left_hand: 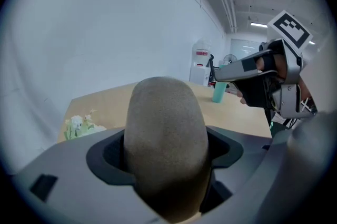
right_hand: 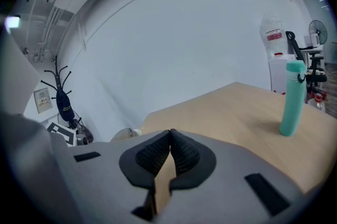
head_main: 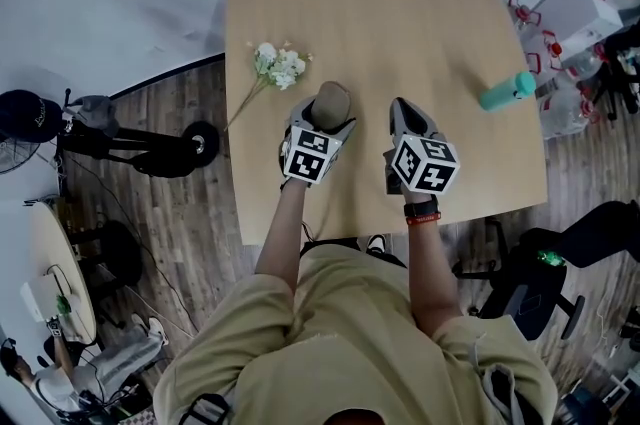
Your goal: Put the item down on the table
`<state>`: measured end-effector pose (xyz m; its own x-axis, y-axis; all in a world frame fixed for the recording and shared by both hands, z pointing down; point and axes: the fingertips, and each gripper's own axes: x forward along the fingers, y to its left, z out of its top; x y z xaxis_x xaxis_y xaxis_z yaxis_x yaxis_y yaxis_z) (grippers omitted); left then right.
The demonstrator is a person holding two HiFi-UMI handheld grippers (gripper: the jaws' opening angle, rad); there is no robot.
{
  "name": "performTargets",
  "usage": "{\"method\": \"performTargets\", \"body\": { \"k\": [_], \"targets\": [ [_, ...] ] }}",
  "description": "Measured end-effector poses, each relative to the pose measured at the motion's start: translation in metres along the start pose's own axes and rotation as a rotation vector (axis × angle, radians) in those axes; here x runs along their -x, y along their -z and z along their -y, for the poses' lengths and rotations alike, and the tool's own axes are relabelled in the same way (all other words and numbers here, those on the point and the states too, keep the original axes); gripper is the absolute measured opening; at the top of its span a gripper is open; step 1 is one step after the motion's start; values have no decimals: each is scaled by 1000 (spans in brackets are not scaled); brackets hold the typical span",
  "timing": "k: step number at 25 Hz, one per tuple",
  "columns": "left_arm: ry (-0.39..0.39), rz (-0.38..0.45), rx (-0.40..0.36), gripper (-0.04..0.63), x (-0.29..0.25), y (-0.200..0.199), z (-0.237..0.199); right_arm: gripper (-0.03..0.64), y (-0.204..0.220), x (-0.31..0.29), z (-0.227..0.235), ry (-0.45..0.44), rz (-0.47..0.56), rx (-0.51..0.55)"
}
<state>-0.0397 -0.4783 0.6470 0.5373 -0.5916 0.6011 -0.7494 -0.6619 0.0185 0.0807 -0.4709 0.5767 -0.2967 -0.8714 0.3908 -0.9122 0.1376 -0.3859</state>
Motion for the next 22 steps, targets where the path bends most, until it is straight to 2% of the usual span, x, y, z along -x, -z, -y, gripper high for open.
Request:
{"method": "performTargets", "body": {
  "k": [7,17,22],
  "targets": [
    [97,-59,-94,390,-16,15,8,15,10,-7,3,-5,-23,-15],
    [201,-206,-347,390,-34,51,19,15,29,-7,5,-12,-55,-32],
    [270,-264,-448,390,-39,66,28,15,31,-5,8,-10,-58,-38]
  ]
}}
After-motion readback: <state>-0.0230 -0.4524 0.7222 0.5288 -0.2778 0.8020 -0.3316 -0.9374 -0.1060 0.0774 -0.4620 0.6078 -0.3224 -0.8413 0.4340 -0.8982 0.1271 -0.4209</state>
